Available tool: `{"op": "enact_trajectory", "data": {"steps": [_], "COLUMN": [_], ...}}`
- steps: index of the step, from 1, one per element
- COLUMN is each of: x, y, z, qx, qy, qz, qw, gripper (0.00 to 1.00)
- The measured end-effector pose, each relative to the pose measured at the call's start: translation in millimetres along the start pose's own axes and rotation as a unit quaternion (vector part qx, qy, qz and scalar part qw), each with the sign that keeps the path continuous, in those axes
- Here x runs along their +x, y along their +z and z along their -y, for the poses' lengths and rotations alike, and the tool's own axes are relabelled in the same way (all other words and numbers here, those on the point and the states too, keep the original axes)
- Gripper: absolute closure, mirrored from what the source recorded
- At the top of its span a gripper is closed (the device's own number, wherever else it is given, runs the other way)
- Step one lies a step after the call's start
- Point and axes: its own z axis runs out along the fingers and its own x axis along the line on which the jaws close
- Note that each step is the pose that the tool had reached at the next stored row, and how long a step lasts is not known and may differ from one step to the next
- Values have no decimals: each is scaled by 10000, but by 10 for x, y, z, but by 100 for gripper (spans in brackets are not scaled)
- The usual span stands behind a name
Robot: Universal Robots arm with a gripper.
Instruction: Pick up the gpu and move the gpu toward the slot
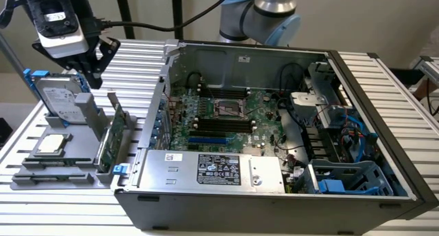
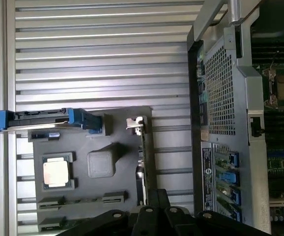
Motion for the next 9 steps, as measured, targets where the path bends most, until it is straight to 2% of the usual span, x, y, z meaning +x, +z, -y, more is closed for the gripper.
{"op": "enact_trajectory", "data": {"steps": [4,9], "x": [85,115], "y": [27,43], "z": [17,65], "qx": [-1,-1], "qy": [-15,-75], "qz": [-1,-8], "qw": [10000,10000], "gripper": [89,89]}}
